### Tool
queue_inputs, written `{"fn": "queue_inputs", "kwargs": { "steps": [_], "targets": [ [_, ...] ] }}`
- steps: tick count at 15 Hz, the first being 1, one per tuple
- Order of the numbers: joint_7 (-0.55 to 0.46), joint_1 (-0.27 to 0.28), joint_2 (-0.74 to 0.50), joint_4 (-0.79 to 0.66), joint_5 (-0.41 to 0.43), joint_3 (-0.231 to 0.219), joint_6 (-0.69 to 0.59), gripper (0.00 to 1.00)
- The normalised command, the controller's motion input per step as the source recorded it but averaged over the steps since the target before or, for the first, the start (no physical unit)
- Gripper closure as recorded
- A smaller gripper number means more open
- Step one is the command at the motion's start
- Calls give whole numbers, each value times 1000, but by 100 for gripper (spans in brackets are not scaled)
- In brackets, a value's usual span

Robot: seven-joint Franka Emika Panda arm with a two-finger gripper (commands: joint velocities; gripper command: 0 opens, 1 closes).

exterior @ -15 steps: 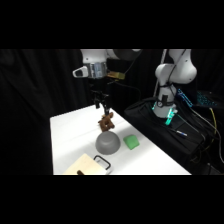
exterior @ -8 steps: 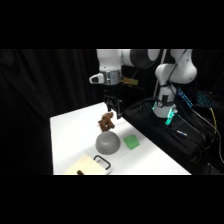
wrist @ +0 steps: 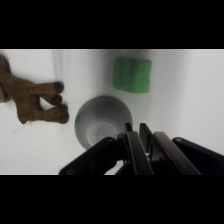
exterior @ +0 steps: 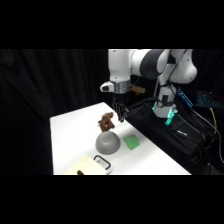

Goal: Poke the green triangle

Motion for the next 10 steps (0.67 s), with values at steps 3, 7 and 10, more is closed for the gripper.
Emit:
{"fn": "queue_inputs", "kwargs": {
  "steps": [3,7,10],
  "targets": [
    [90,61,-42,-278,-9,36,313,100],
    [29,82,94,-191,50,46,317,99],
    [-59,86,210,-109,97,53,428,100]
  ]
}}
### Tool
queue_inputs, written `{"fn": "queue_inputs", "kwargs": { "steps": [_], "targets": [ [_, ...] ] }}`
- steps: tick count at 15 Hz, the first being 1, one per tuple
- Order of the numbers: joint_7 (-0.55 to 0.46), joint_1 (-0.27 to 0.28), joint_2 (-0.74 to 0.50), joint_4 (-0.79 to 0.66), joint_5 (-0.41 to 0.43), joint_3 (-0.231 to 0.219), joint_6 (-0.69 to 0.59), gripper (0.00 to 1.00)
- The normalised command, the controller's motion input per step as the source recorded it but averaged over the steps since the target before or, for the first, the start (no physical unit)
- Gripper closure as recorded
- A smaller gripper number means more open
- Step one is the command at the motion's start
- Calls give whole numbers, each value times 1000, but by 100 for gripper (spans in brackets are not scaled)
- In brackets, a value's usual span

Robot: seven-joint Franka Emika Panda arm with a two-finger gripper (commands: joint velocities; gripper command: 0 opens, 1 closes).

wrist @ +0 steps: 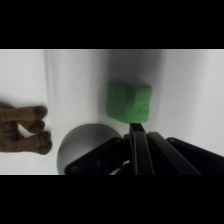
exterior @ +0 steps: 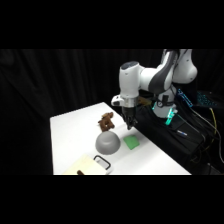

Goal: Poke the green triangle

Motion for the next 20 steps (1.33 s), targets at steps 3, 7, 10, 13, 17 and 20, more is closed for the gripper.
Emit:
{"fn": "queue_inputs", "kwargs": {
  "steps": [3,7,10,13,17,20],
  "targets": [
    [-79,57,317,-30,104,40,488,100],
    [-141,-14,420,81,176,43,397,100],
    [-202,-101,422,160,219,108,270,100],
    [-209,-149,318,159,214,160,127,100],
    [-11,7,-159,-42,48,22,-175,100],
    [145,101,-642,-232,-58,-61,-394,100]
  ]
}}
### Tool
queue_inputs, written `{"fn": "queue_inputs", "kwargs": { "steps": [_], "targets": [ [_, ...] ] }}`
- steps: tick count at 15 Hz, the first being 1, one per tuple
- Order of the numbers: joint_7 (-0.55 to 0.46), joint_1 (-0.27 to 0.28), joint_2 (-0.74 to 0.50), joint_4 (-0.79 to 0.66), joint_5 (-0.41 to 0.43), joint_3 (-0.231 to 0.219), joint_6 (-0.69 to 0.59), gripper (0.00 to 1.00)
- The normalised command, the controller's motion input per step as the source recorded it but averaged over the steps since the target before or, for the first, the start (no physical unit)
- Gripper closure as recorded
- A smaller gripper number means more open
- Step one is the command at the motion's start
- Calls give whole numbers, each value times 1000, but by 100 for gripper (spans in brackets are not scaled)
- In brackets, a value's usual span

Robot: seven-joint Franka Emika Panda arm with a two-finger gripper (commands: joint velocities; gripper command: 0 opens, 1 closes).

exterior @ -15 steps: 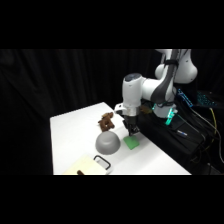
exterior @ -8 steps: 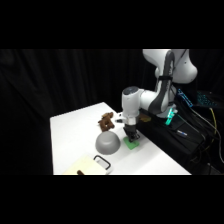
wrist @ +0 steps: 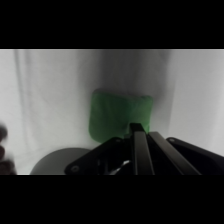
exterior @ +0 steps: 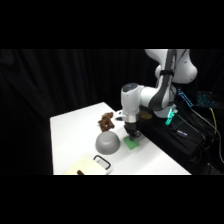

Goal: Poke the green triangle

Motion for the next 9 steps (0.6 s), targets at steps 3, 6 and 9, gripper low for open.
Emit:
{"fn": "queue_inputs", "kwargs": {
  "steps": [3,6,9],
  "targets": [
    [157,79,-700,-173,-100,-71,-436,72],
    [117,32,-616,-63,-94,-68,-417,39],
    [69,-13,-512,36,-76,-71,-411,5]
  ]
}}
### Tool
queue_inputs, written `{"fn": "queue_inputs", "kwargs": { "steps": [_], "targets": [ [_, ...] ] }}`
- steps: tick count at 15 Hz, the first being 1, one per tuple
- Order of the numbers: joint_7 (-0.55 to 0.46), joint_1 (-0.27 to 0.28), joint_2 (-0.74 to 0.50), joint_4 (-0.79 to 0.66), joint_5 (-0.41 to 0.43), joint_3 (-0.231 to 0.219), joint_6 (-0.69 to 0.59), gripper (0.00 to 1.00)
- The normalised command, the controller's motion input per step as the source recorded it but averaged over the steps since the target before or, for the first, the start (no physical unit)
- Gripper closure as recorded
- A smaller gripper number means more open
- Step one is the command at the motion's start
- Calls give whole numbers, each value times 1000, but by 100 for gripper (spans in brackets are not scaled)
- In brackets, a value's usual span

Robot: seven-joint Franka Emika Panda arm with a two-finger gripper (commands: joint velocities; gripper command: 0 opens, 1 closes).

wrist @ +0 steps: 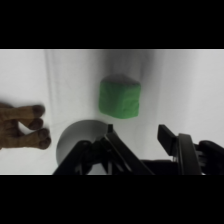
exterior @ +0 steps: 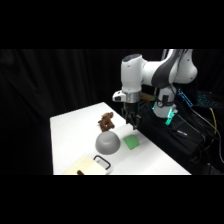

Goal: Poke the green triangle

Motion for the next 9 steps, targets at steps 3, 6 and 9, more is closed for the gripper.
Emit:
{"fn": "queue_inputs", "kwargs": {
  "steps": [3,6,9],
  "targets": [
    [31,-52,-420,107,-80,-75,-383,0],
    [32,-82,-333,153,-99,-64,-372,0],
    [105,-99,-196,197,-173,-21,-368,0]
  ]
}}
